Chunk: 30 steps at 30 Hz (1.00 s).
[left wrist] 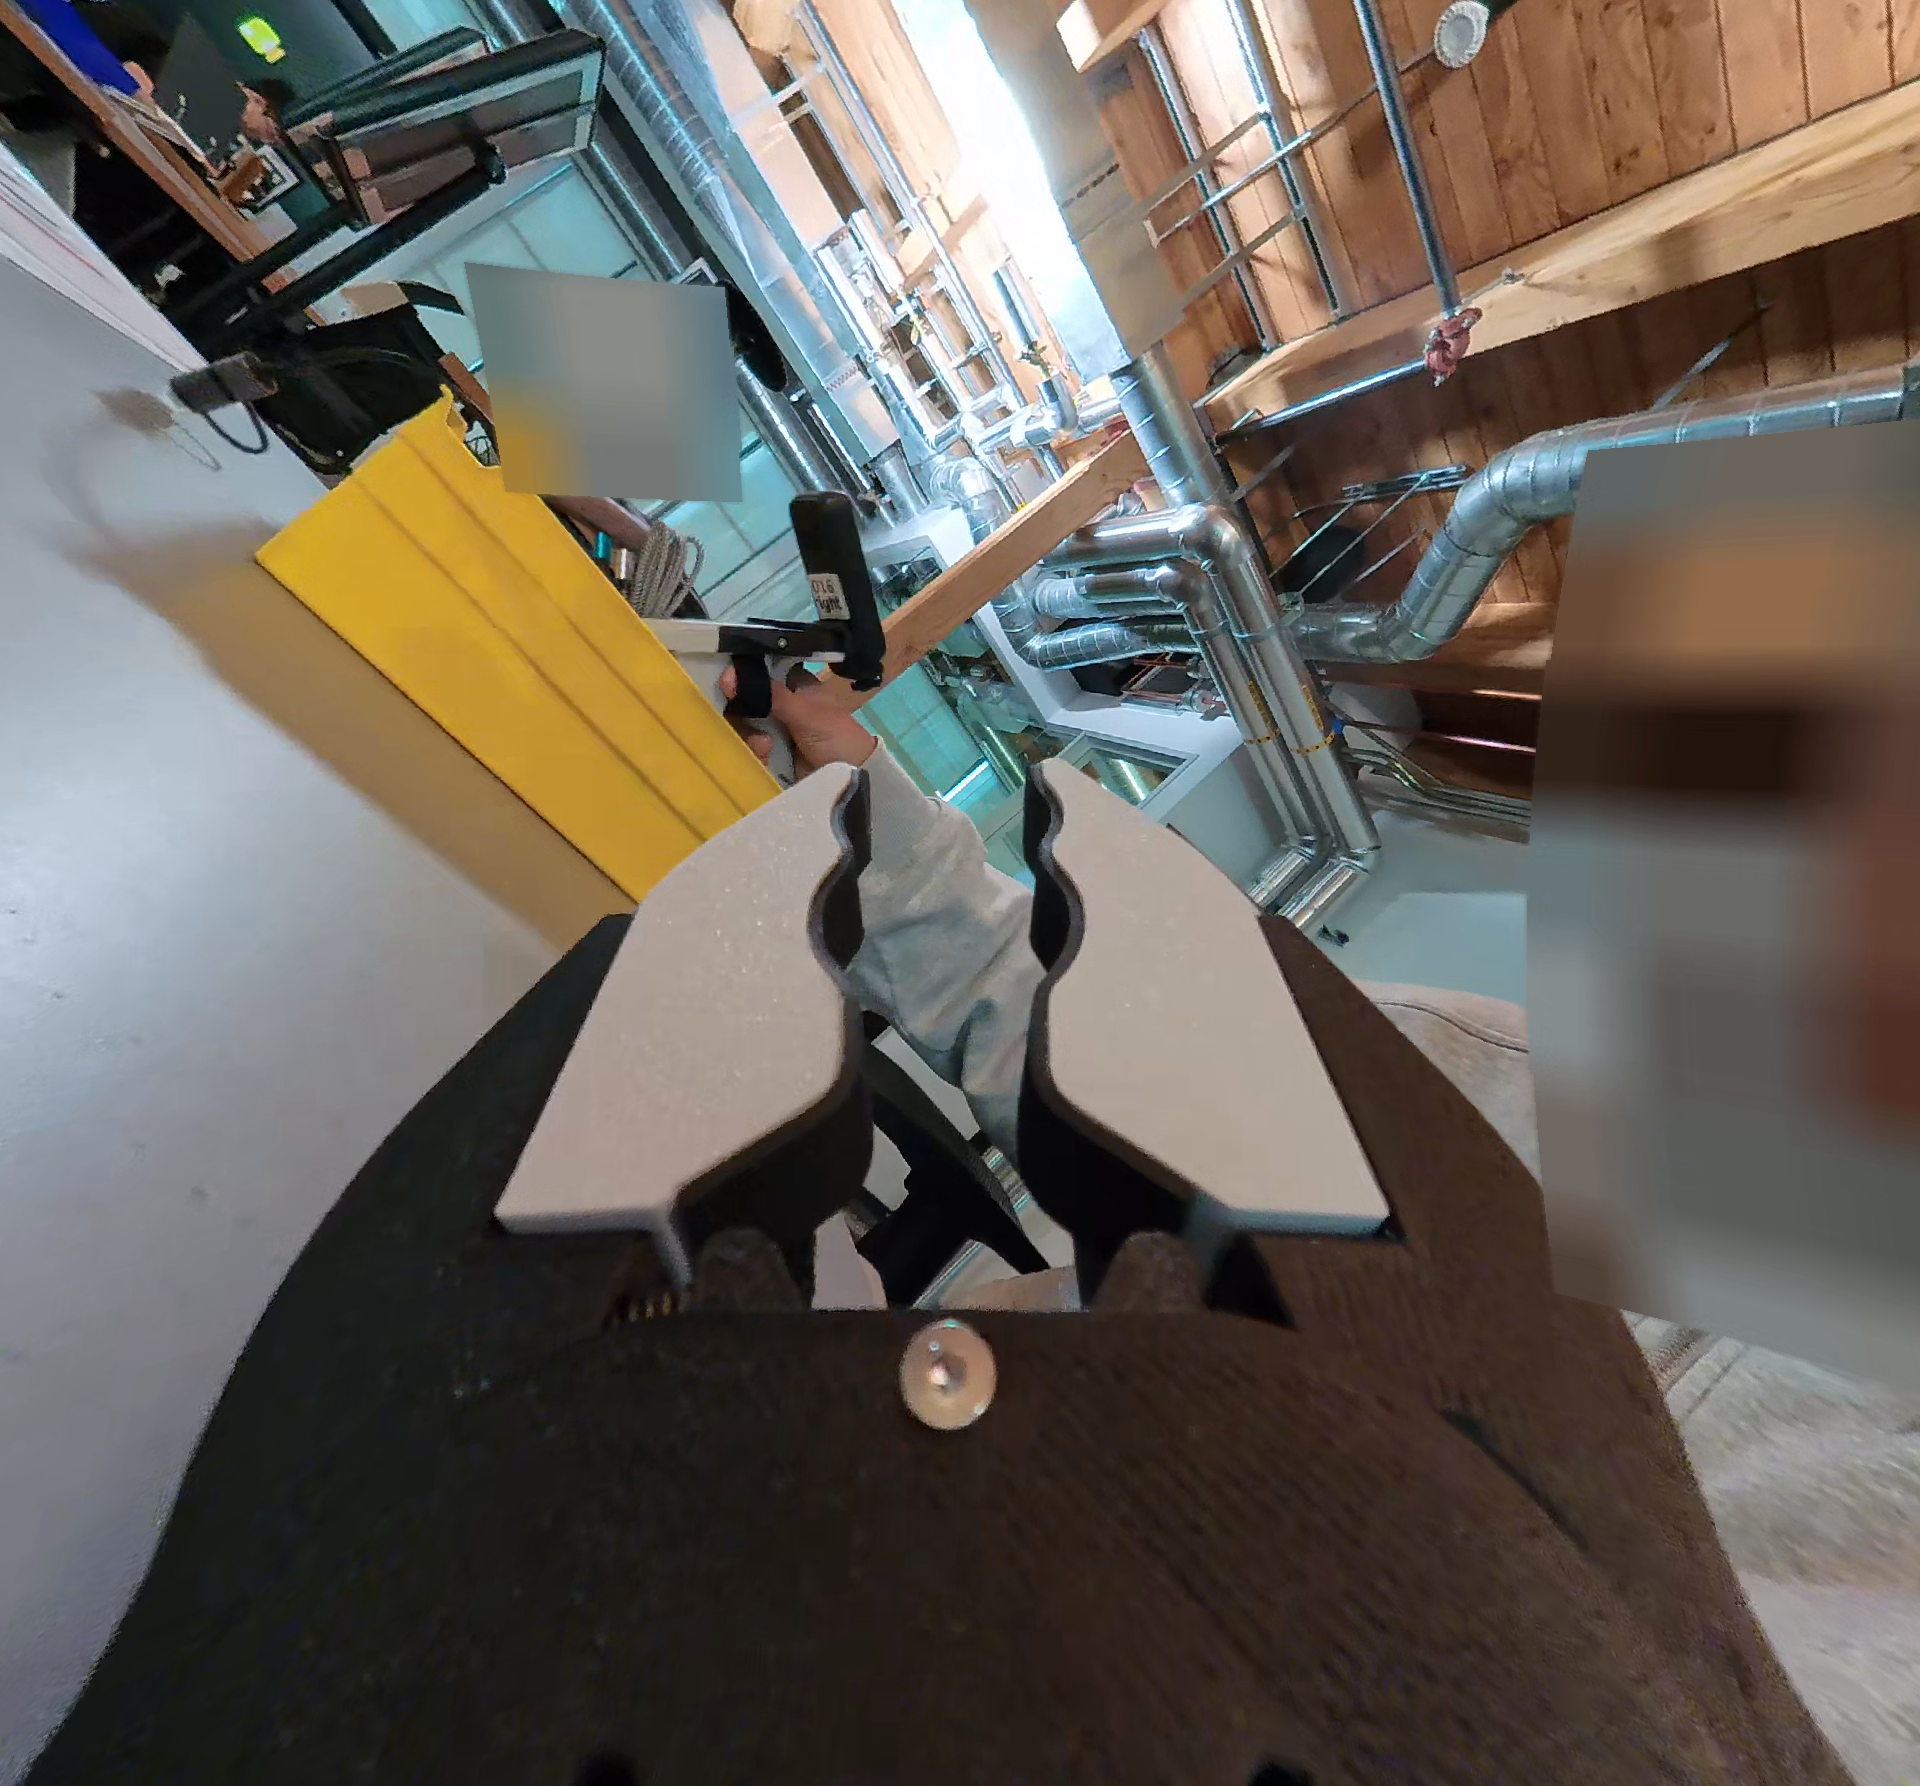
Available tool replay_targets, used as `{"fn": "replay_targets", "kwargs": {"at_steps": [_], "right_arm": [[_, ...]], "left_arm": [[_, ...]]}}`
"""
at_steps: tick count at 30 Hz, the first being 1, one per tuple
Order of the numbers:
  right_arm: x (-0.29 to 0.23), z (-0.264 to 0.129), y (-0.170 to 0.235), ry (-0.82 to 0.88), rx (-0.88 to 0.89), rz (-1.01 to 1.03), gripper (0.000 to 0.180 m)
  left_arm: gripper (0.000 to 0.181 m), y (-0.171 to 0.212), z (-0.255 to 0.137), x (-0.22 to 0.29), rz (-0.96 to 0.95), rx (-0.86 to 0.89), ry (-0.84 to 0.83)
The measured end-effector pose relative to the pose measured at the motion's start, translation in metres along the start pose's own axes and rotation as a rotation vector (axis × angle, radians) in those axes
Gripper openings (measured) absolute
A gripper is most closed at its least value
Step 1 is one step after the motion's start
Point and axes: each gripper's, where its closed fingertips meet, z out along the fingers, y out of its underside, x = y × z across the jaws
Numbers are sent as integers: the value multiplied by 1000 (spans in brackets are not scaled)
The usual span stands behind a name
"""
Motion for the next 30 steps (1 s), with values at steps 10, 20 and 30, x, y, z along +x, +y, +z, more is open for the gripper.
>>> {"fn": "replay_targets", "kwargs": {"at_steps": [10,20,30], "right_arm": [[4,-63,6,96,51,-41,52],[44,-162,42,520,498,-53,57],[72,-138,111,386,377,246,44]], "left_arm": [[29,-5,-2,-2,-43,37,19],[30,-2,0,-4,-36,19,-6],[31,1,1,-7,-35,5,-25]]}}
